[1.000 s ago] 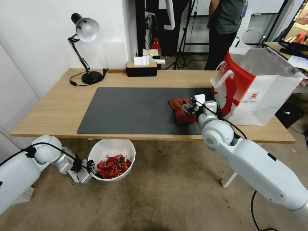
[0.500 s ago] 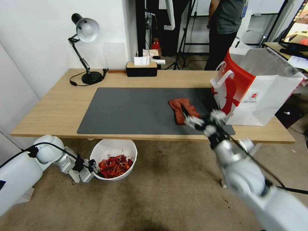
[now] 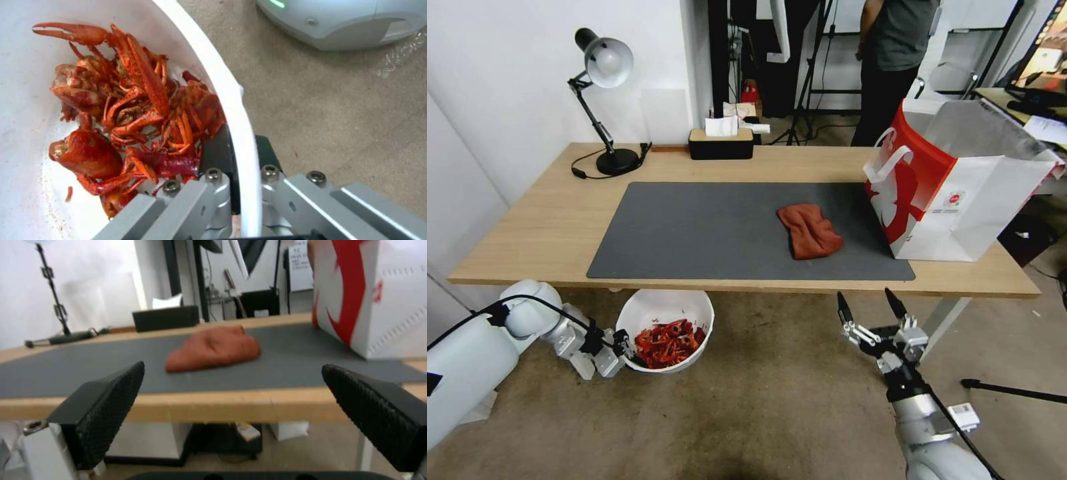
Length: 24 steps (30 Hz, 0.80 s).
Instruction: Sweep shrimp from table into container with towel, then put container into takeout bag.
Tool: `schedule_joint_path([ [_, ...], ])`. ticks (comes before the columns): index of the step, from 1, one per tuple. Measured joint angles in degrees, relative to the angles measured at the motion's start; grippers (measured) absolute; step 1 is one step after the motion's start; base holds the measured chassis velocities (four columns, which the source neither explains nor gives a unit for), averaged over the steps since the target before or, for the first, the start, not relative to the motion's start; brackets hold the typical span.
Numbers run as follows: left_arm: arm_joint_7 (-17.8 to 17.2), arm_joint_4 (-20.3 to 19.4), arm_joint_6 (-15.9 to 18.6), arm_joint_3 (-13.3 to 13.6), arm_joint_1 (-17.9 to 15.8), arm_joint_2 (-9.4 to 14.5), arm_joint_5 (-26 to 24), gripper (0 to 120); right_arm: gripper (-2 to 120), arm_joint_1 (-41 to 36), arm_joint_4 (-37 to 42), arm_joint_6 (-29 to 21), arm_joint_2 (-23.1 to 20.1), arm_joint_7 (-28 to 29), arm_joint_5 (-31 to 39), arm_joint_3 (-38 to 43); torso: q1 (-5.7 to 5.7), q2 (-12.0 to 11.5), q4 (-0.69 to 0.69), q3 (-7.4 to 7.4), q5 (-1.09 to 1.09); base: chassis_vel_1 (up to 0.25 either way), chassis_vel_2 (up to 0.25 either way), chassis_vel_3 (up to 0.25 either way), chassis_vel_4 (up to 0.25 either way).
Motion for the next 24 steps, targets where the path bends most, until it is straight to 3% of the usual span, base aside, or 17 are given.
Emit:
schedule_joint_path([
  [14, 0.13, 0.88, -0.34, -0.02, 0.47, -0.76, 0.51, 0, 100, 1.2, -2.57, -0.76, -0.26, 0.52, 0.9, -1.02, 0.0, -0.01, -0.01, 0.01, 0.0, 0.0, 0.0, 0.0, 0.0],
  [22, 0.07, -1.18, -0.51, -1.88, 4.08, 0.95, 1.67, 0, 100, 1.9, -3.85, -0.98, -1.01, 0.6, 2.14, -1.36, 0.0, -0.01, -0.01, 0.0, 0.0, 0.0, 0.0, 0.0, 0.0],
  [24, -0.04, -3.62, -0.74, -4.41, 7.76, 2.57, 1.75, 0, 100, 2.56, -4.19, -1.05, -1.27, 0.65, 2.32, -1.71, 0.0, -0.01, 0.0, 0.0, 0.0, 0.0, 0.0, 0.0, 0.0],
])
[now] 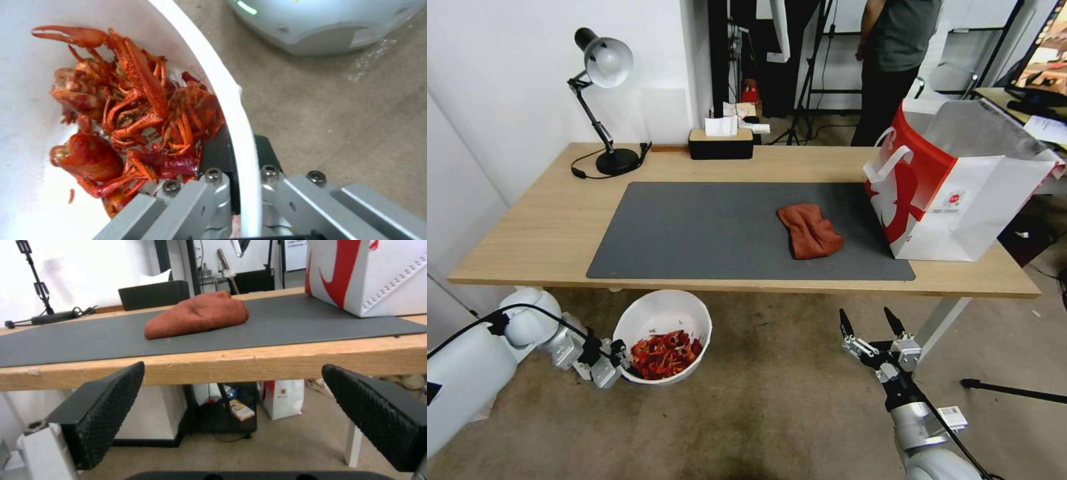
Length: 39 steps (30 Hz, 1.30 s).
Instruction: Sweep shrimp from table into container with towel, then put container into takeout bag.
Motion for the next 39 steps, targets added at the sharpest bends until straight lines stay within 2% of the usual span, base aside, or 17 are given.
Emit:
schedule_joint_path([
  [1, 0.0, 0.0, 0.0, 0.0, 0.0, 0.0, 0.0, 0, 100, 0.0, 0.0, 0.0, 0.0, 0.0, 0.0, 0.0, 0.0, 0.0, 0.0, 0.0, 0.0, 0.0, 0.0, 0.0, 0.0],
  [4, -0.58, -5.45, -0.2, -3.63, 6.66, 3.12, -0.06, 0, 100, 1.14, -0.66, -0.15, -0.05, 0.1, 0.15, -0.8, 0.0, 0.0, 0.01, 0.0, 0.0, 0.0, 0.0, 0.0, 0.0],
  [5, -0.58, -5.45, -0.2, -3.63, 6.66, 3.12, -0.06, 0, 100, 1.14, -0.66, -0.15, -0.05, 0.1, 0.15, -0.8, 0.0, 0.0, 0.01, 0.0, 0.0, 0.0, 0.0, 0.0, 0.0],
  [8, -1.29, -11.78, -0.12, -5.68, 11.14, 6.05, -1.72, 0, 100, 1.53, -1.24, -0.16, 0.2, 0.11, 0.17, -1.23, 0.0, 0.0, 0.02, 0.0, 0.0, 0.0, 0.0, 0.0, 0.0],
  [10, -1.37, -13.89, 0.24, -6.04, 11.68, 7.02, -2.65, 0, 100, 1.53, -1.4, -0.16, 0.28, 0.11, 0.18, -1.27, 0.0, 0.0, 0.0, 0.0, 0.0, 0.0, 0.0, 0.0, 0.0],
  [11, -1.41, -17.03, 1.27, -6.18, 11.56, 8.39, -3.86, 0, 100, 1.44, -1.54, -0.16, 0.32, 0.07, 0.18, -1.31, 0.0, 0.0, 0.0, 0.0, 0.0, 0.0, 0.0, 0.0, 0.0],
  [14, -1.41, -18.92, 2.17, -6.16, 10.83, 9.44, -4.74, 0, 100, 1.31, -1.71, -0.16, 0.31, 0.02, 0.18, -1.3, 0.0, 0.0, -0.01, 0.0, -0.01, 0.0, 0.0, 0.0, 0.0],
  [16, -1.38, -23.23, 4.61, -5.93, 7.93, 11.78, -6.47, 0, 100, 0.73, -2.12, 0.0, 0.31, -0.13, 0.18, -1.25, 0.0, 0.0, -0.03, 0.0, 0.03, 0.0, 0.0, 0.0, 0.0],
  [23, -2.0, -27.82, 7.97, -5.59, 5.67, 16.05, -12.17, 0, 100, -0.37, -2.35, 0.35, 0.7, -0.26, 0.13, -1.15, 0.0, 0.0, 0.0, 0.0, -0.01, 0.0, 0.0, 0.0, 0.0],
  [25, -2.74, -29.07, 9.35, -5.68, 3.73, 17.72, -15.62, 0, 100, -0.62, -2.34, 0.41, 0.93, -0.33, -0.03, -1.17, 0.0, 0.0, 0.01, 0.0, 0.0, 0.0, 0.0, 0.0, 0.0],
  [27, -3.09, -29.22, 9.72, -5.59, 2.51, 18.02, -16.34, 0, 100, -0.65, -2.35, 0.42, 0.98, -0.35, -0.1, -1.22, 0.0, 0.01, 0.01, 0.0, -0.01, 0.0, 0.0, 0.0, 0.0],
  [29, -3.74, -28.99, 10.33, -4.48, -2.7, 18.24, -17.82, 0, 100, -0.67, -2.34, 0.43, 1.18, -0.37, -0.34, -1.47, 0.0, 0.0, -0.01, 0.0, 0.0, 0.0, 0.0, 0.0, 0.0],
  [30, -3.74, -28.99, 10.33, -4.48, -2.7, 18.24, -17.82, 0, 100, -0.67, -2.34, 0.43, 1.18, -0.37, -0.34, -1.47, 0.0, 0.0, -0.01, 0.0, 0.0, 0.0, 0.0, 0.0, 0.0],
  [33, -4.46, -27.03, 11.94, -1.93, -11.57, 17.83, -23.06, 0, 100, -1.17, -1.9, 0.43, 1.7, -0.37, -1.23, -1.51, 0.01, 0.01, -0.01, 0.0, -0.01, 0.0, 0.0, 0.0, 0.0],
  [36, -4.53, -26.35, 12.18, -1.2, -13.59, 17.69, -24.17, 0, 100, -1.37, -1.85, 0.43, 1.83, -0.36, -1.44, -1.51, 0.01, 0.0, -0.01, 0.0, 0.0, 0.0, 0.0, 0.0, 0.0],
  [38, -4.53, -24.49, 12.33, 1.4, -18.75, 16.85, -25.07, 0, 100, -1.79, -1.65, 0.43, 2.18, -0.35, -1.93, -1.46, 0.0, 0.01, 0.01, 0.0, 0.01, 0.0, 0.0, 0.0, 0.0],
  [39, -4.5, -23.3, 12.33, 4.62, -22.68, 16.1, -25.16, 0, 100, -1.93, -1.59, 0.43, 2.37, -0.34, -2.14, -1.42, 0.01, 0.01, 0.02, 0.0, 0.0, 0.0, 0.0, 0.0, 0.0],
])
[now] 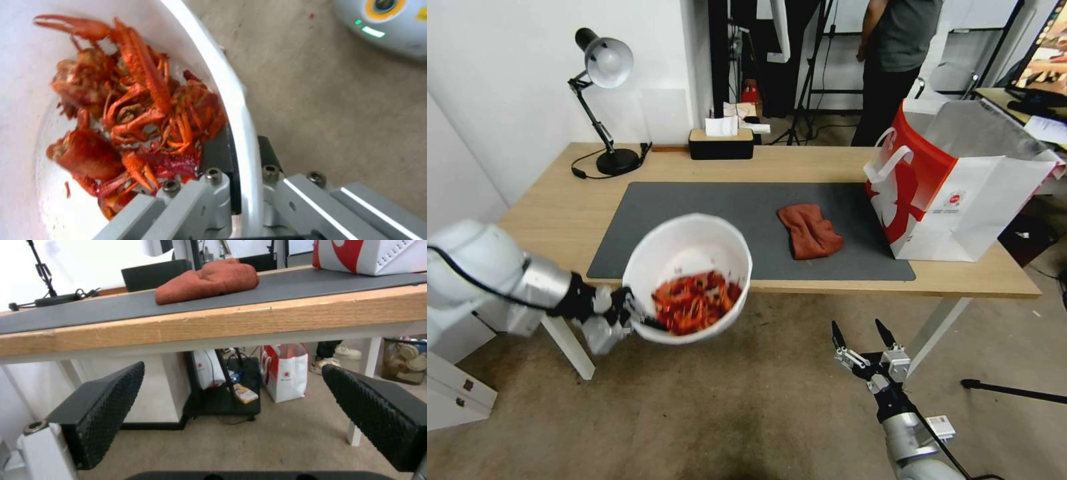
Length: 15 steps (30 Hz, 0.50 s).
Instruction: Sweep shrimp from table into container with towel, then put container into takeout bag.
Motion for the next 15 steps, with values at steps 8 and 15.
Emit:
schedule_joint_path([
  [8, 0.15, 13.52, -0.28, 17.51, -23.77, -11.51, 0.01, 0, 100, -1.07, 0.4, -0.03, 1.53, 0.08, -1.59, 0.54, 0.01, 0.0, -0.04, 0.01, 0.0, 0.0, 0.0, 0.0, 0.0],
  [15, 0.09, 23.02, -0.47, 25.5, -33.96, -20.32, 0.52, 0, 100, -2.14, 0.85, 0.09, 2.37, 0.12, -2.91, 0.92, 0.01, 0.0, -0.03, 0.01, 0.01, 0.0, 0.0, 0.0, 0.0],
])
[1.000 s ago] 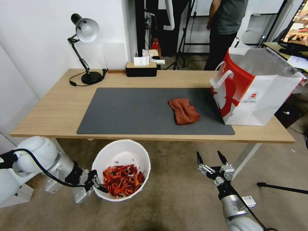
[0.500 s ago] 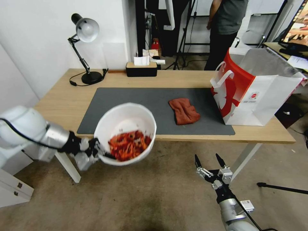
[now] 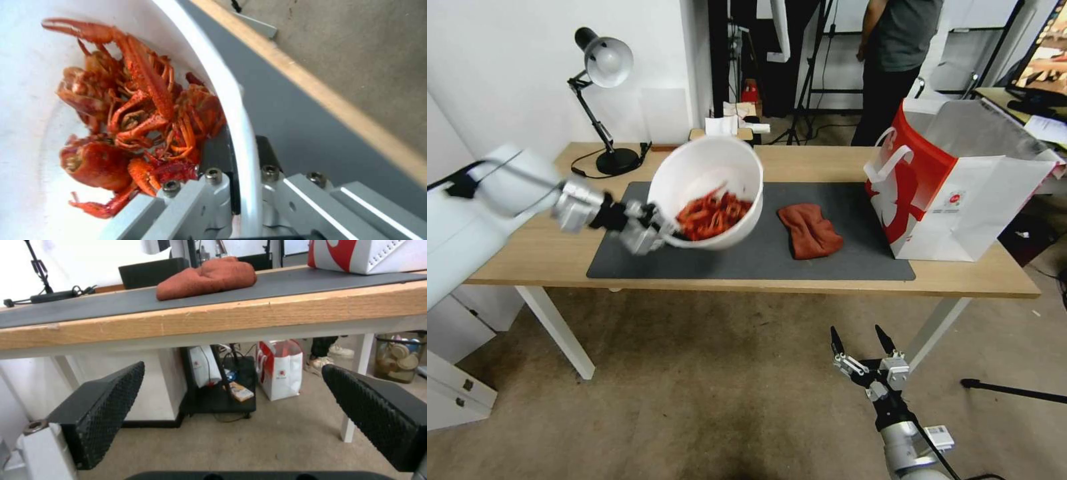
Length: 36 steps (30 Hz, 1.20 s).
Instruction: Sweep shrimp from table into container with towel, then put container into takeout bag.
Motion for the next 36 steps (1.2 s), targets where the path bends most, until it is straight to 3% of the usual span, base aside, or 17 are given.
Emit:
schedule_joint_path([
  [1, 0.0, 0.0, 0.0, 0.0, 0.0, 0.0, 0.0, 0, 100, 0.0, 0.0, 0.0, 0.0, 0.0, 0.0, 0.0, 0.0, 0.0, 0.0, 0.0, 0.0, 0.0, 0.0, 0.0, 0.0],
  [4, -0.52, 5.01, -0.37, 2.1, -2.88, -4.77, 0.29, 0, 100, -0.16, 0.02, 0.02, 0.58, 0.01, -0.59, 0.02, 0.0, 0.0, 0.02, 0.0, -0.01, 0.0, 0.0, 0.0, 0.0],
  [5, -0.52, 5.01, -0.37, 2.1, -2.88, -4.77, 0.29, 0, 100, -0.16, 0.02, 0.02, 0.58, 0.01, -0.59, 0.02, 0.0, 0.0, 0.02, 0.0, -0.01, 0.0, 0.0, 0.0, 0.0],
  [8, -1.95, 11.85, -0.57, 2.51, -4.94, -12.49, 1.22, 0, 100, -0.08, -0.26, 0.02, 1.34, 0.05, -1.09, 0.02, 0.0, 0.0, 0.02, -0.01, -0.01, 0.0, 0.0, 0.0, 0.0],
  [9, -1.95, 11.85, -0.57, 2.51, -4.94, -12.49, 1.22, 0, 100, -0.08, -0.26, 0.02, 1.34, 0.05, -1.09, 0.02, 0.0, 0.0, 0.02, -0.01, -0.01, 0.0, 0.0, 0.0, 0.0],
  [10, -3.0, 14.46, -0.51, 2.78, -5.69, -16.02, 1.44, 0, 100, -0.03, -0.4, 0.02, 1.57, 0.06, -1.23, 0.02, 0.0, 0.0, -0.01, -0.01, 0.01, 0.0, 0.0, 0.0, 0.0],
  [12, -3.87, 18.62, -0.48, 2.79, -6.79, -20.69, 1.64, 0, 100, 0.02, -0.59, 0.03, 1.76, 0.08, -1.37, 0.03, 0.0, 0.0, -0.05, 0.0, 0.01, 0.0, 0.0, 0.0, 0.0],
  [13, -3.87, 18.62, -0.48, 2.79, -6.79, -20.69, 1.64, 0, 100, 0.02, -0.59, 0.03, 1.76, 0.08, -1.37, 0.03, 0.0, 0.0, -0.05, 0.0, 0.01, 0.0, 0.0, 0.0, 0.0],
  [16, -4.21, 25.37, -1.1, 2.78, -9.43, -26.54, 2.51, 0, 100, 0.08, -0.99, 0.02, 1.94, 0.13, -1.41, 0.46, 0.0, 0.0, 0.0, 0.0, 0.01, 0.0, 0.0, 0.0, 0.0],
  [17, -4.21, 25.37, -1.1, 2.78, -9.43, -26.54, 2.51, 0, 100, 0.08, -0.99, 0.02, 1.94, 0.13, -1.41, 0.46, 0.0, 0.0, 0.0, 0.0, 0.01, 0.0, 0.0, 0.0, 0.0],
  [20, -4.02, 29.46, -1.88, 3.38, -11.47, -29.68, 3.52, 0, 100, 0.12, -1.13, 0.03, 2.03, 0.16, -1.42, 0.55, -0.01, 0.0, 0.03, -0.01, 0.01, 0.0, 0.0, 0.0, 0.0],
  [22, -4.46, 34.43, -2.29, 3.51, -13.28, -33.6, 4.76, 0, 100, 0.22, -1.2, 0.02, 2.23, 0.2, -1.51, 0.64, -0.02, 0.0, 0.01, -0.01, 0.0, 0.0, 0.0, 0.0, 0.0],
  [26, -5.73, 37.58, -1.72, 3.6, -14.48, -36.62, 5.43, 0, 100, 0.26, -1.36, 0.01, 2.42, 0.22, -1.67, 0.66, -0.01, 0.0, 0.0, -0.01, 0.01, 0.0, 0.0, 0.0, 0.0],
  [28, -7.04, 42.94, -1.0, 2.9, -16.11, -41.71, 6.64, 0, 100, 0.25, -1.47, -0.02, 2.75, 0.25, -1.93, 0.67, -0.01, 0.0, -0.01, -0.01, 0.01, 0.0, 0.0, 0.0, 0.0],
  [30, -7.33, 43.55, -0.8, 2.81, -16.34, -42.34, 6.64, 0, 100, 0.24, -1.47, -0.02, 2.8, 0.25, -1.96, 0.68, -0.01, 0.0, -0.02, -0.01, 0.01, 0.0, 0.0, 0.0, 0.0],
  [32, -9.58, 46.06, -0.06, 2.63, -17.8, -45.26, 6.89, 0, 100, 0.05, -1.49, -0.02, 2.99, 0.26, -2.02, 0.72, -0.01, 0.0, 0.01, -0.01, 0.0, 0.0, 0.0, 0.0, 0.0],
  [36, -10.94, 46.9, 0.34, 2.62, -19.01, -47.2, 6.99, 0, 100, -0.06, -1.64, 0.0, 3.19, 0.26, -2.11, 0.75, -0.01, 0.0, 0.01, -0.01, 0.0, 0.0, 0.0, 0.0, 0.0],
])
